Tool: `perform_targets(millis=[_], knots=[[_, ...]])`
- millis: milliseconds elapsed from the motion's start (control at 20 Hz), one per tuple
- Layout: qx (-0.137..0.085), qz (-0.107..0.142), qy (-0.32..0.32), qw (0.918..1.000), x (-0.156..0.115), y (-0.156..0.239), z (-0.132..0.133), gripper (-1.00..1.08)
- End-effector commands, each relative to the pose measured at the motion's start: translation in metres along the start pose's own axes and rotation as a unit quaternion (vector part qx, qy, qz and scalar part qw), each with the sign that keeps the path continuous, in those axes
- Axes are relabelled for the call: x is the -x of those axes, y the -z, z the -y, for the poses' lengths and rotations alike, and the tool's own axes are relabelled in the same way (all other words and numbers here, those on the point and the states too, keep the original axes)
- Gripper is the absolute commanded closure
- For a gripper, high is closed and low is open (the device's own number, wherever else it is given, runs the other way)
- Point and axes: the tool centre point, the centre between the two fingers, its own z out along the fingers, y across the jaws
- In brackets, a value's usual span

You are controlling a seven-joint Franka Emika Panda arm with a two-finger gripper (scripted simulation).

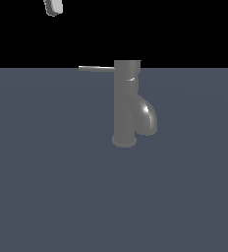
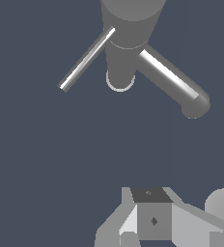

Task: Turn on the faucet by rotating a designated handle.

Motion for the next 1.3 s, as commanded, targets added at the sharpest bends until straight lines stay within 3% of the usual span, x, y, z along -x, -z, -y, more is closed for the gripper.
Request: perform_targets(millis=[0, 600, 1250], knots=[[0.000, 0.000, -0.027, 0.9996, -0.007, -0.008, 0.012, 1.08], [0.001, 0.001, -0.151, 0.9886, -0.049, -0.047, 0.061, 1.08], [0.005, 0.000, -0.281, 0.9596, -0.108, -0.088, 0.098, 1.08]])
